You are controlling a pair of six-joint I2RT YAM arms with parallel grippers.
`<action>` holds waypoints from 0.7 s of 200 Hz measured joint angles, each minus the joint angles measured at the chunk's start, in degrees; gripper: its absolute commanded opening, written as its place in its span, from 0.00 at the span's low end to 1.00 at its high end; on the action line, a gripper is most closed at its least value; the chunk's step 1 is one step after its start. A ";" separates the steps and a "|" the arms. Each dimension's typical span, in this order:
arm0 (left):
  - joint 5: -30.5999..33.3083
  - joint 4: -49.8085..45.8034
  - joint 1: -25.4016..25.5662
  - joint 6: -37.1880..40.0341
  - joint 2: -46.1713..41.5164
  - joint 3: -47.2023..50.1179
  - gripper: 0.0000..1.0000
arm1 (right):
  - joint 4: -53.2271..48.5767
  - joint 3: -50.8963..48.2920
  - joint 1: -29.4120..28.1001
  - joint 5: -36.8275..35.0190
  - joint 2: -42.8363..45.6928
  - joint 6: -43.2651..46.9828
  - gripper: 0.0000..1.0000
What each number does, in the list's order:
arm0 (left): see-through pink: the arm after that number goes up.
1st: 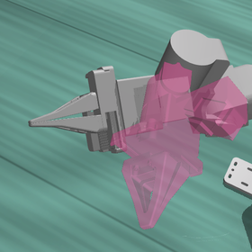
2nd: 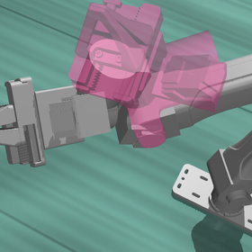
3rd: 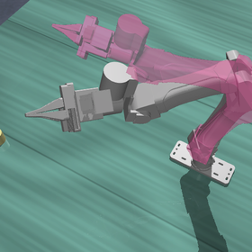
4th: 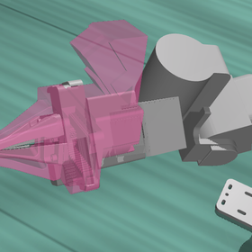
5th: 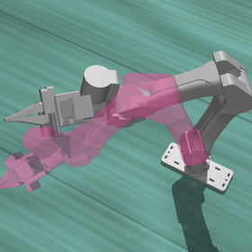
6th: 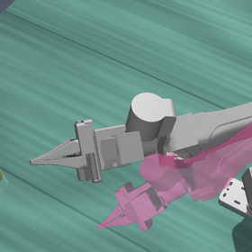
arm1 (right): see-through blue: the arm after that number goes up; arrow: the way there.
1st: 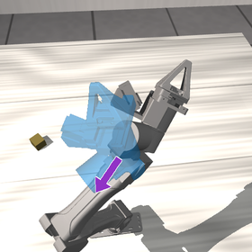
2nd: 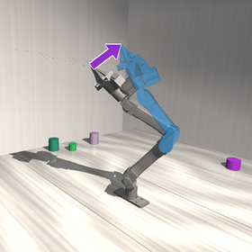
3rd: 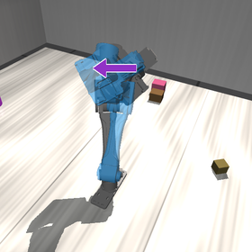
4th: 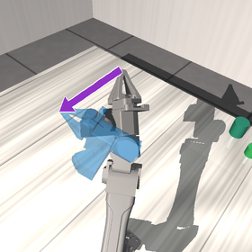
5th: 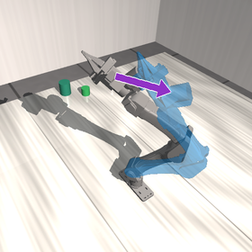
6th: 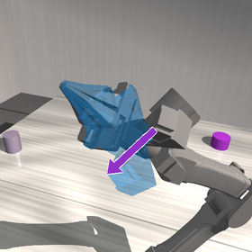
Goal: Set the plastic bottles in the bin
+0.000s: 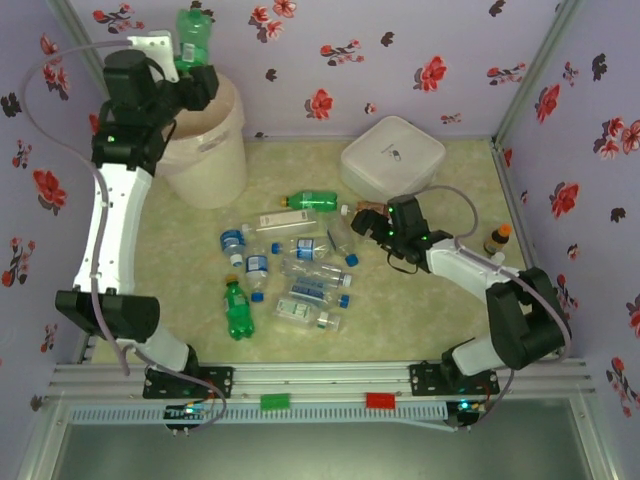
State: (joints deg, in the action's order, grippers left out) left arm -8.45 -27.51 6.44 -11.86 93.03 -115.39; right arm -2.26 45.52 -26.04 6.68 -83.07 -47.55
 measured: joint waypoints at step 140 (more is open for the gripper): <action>1.42 -25.55 -7.15 -1.05 25.11 -25.40 1.00 | -5.14 1.68 -1.36 -2.05 4.76 3.72 1.00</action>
State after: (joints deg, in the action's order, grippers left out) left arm -7.03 -53.06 -0.71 -12.91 118.15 -140.79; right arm -7.40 47.20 -27.40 4.62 -78.30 -43.83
